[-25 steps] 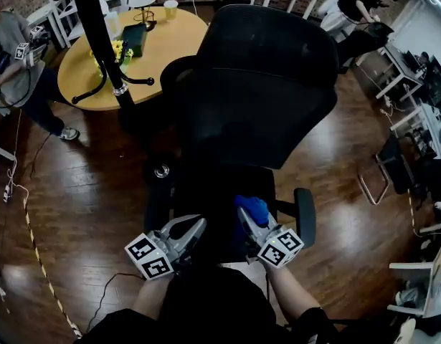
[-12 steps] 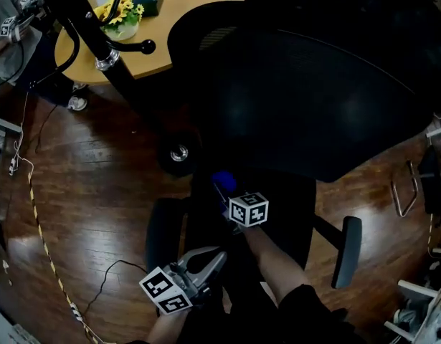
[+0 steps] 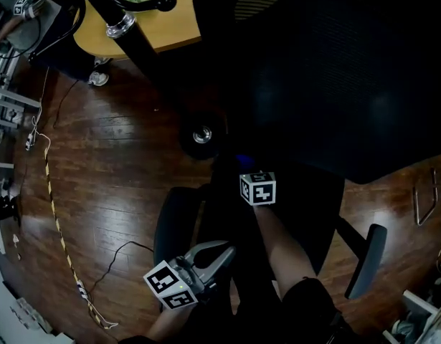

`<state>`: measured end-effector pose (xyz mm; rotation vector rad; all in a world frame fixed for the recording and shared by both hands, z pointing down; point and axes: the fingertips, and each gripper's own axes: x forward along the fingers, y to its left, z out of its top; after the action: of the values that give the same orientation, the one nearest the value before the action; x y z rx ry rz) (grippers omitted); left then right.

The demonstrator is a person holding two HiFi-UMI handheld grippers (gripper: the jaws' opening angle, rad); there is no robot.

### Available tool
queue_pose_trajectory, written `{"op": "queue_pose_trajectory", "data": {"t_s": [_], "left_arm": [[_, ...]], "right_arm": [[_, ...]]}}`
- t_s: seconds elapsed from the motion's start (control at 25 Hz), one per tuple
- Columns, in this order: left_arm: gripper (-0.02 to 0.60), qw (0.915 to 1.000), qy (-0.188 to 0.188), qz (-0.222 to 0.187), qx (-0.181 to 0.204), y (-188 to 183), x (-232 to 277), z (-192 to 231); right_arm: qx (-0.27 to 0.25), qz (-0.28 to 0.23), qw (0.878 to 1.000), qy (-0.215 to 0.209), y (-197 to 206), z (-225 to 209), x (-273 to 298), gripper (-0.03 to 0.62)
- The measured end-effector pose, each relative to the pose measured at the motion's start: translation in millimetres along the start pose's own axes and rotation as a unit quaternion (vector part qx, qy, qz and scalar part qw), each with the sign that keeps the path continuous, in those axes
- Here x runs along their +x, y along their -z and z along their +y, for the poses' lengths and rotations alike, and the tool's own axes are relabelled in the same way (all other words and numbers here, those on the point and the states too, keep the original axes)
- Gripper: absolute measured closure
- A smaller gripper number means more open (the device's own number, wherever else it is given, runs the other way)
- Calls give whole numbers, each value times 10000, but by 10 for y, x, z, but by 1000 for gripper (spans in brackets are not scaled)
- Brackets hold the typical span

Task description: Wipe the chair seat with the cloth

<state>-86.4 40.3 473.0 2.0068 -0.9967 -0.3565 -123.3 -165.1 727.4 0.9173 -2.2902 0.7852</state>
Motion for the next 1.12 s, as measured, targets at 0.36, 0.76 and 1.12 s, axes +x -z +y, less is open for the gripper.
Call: {"op": "queue_pose_trajectory", "data": {"t_s": [0.36, 0.76, 1.12], "left_arm": [[591, 9979, 160, 601, 156, 138, 138, -107], [591, 9940, 218, 968, 472, 159, 531, -88], [591, 9934, 292, 1002, 479, 236, 634, -214]], "right_arm": [[738, -24, 9882, 1339, 310, -1543, -1170, 559], [1359, -169, 9633, 2309, 836, -2728, -2420, 559], [1533, -321, 9616, 2252, 908, -2835, -2522, 559]]}}
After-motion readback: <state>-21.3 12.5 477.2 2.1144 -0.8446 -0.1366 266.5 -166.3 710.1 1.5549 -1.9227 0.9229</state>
